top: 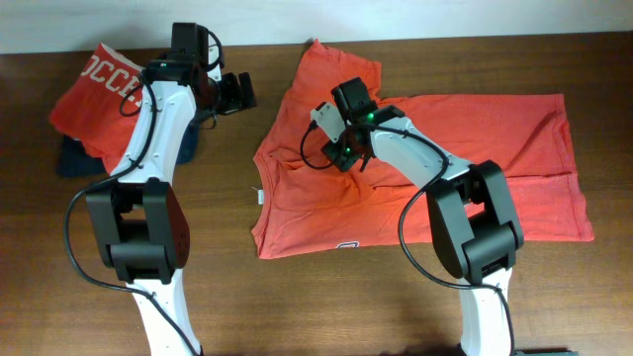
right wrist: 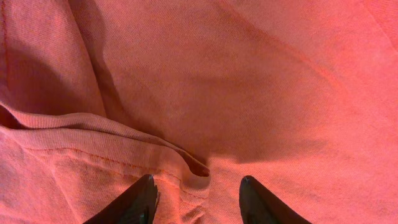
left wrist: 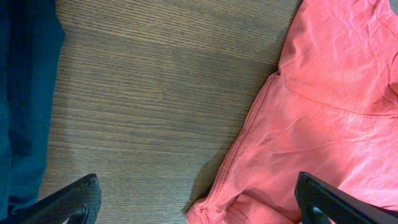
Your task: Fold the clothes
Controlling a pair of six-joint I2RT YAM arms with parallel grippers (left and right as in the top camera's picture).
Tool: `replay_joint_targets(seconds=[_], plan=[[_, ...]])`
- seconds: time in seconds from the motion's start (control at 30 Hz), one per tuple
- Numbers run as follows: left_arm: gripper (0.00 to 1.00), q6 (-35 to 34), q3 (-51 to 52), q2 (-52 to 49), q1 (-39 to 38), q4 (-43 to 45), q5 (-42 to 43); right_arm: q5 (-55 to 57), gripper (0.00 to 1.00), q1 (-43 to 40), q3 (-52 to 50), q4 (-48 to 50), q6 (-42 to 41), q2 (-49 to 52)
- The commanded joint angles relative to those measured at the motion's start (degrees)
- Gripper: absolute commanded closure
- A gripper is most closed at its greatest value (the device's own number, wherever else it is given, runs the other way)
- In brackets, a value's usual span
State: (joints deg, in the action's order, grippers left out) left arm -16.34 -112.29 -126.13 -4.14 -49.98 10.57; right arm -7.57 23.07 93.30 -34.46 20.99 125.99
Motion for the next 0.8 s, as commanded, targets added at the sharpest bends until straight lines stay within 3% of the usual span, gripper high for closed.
replay_joint_targets(seconds=[0.0, 0.23, 0.77], plan=[[0.01, -0.59, -0.85, -0.2, 0.17, -0.04, 0.61, -0.87, 0.52, -0.26, -0.79, -0.13, -0.5, 1.03], [0.01, -0.59, -0.85, -0.2, 0.17, -0.04, 0.59, -0.87, 0.58, -0.26, -0.81, 0.0, -0.52, 1.09], [0.01, -0.59, -0.85, -0.2, 0.17, -0.04, 0.59, -1.01, 0.59, -0.26, -1.05, 0.5, -1.6, 1.14]])
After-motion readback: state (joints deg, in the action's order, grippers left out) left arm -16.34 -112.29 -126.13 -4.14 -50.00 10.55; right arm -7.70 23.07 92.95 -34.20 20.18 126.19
